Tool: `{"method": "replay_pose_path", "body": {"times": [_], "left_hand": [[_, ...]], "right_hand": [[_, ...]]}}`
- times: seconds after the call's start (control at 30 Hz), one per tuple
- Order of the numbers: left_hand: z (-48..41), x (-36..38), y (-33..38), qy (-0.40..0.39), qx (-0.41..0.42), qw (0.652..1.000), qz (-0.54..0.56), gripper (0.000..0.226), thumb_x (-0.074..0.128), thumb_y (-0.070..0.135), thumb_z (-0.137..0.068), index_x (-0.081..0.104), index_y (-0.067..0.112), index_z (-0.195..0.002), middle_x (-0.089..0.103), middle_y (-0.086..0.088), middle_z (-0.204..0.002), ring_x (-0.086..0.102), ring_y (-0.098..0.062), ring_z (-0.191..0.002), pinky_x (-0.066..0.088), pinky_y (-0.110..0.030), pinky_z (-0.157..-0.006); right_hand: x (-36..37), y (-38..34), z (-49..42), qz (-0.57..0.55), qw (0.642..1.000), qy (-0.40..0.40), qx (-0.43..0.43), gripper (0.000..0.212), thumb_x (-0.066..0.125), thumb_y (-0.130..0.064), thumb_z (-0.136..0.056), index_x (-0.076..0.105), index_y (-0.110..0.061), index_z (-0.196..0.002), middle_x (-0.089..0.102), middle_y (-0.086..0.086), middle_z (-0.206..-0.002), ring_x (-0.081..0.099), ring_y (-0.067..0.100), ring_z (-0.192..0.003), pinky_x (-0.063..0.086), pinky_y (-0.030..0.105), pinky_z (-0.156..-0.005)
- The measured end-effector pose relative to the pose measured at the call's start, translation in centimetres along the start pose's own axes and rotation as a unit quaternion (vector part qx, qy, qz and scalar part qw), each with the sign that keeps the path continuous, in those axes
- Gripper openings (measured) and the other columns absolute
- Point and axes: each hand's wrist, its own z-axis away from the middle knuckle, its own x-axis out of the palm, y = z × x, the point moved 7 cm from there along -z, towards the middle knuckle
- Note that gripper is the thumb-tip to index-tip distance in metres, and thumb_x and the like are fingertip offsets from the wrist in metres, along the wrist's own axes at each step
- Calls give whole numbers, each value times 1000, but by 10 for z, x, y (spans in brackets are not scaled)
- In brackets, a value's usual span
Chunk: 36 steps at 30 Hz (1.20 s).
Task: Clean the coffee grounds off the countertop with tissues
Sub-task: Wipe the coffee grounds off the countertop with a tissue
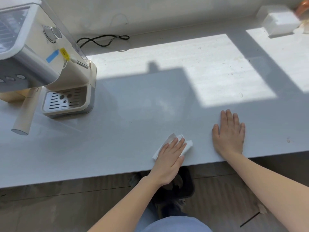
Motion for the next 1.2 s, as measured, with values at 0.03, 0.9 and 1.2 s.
{"method": "replay_pose_path", "body": {"times": [0.03, 0.9, 1.2], "left_hand": [[0, 0, 0, -4, 0, 1000, 2, 46, 18, 32, -101, 14, 31, -147, 4, 20, -155, -10, 8, -140, -9, -22, -116], [5, -22, -5, 128, 57, 989, 56, 48, 60, 11, -83, 35, 12, -124, 29, 1, -133, 31, -4, -123, 31, -20, -107], [31, -21, -14, 146, -1, 974, -173, 57, 50, 34, -92, 31, 18, -143, 42, -2, -142, 39, -21, -129, 37, -36, -106]], "right_hand": [[0, 1, 0, -1, 1000, 3, 1, 59, 26, -35, -97, 11, -16, -151, 11, 2, -160, 5, 21, -147, 5, 46, -119], [-5, -102, 89, -76, 945, -164, -273, 48, 62, -36, -86, 47, -38, -132, 40, -9, -141, 39, 12, -121, 51, 34, -75], [-10, -133, 91, 74, 925, -122, -353, 53, 65, -22, -83, 47, -22, -133, 35, 2, -145, 32, 25, -130, 35, 35, -98]]}}
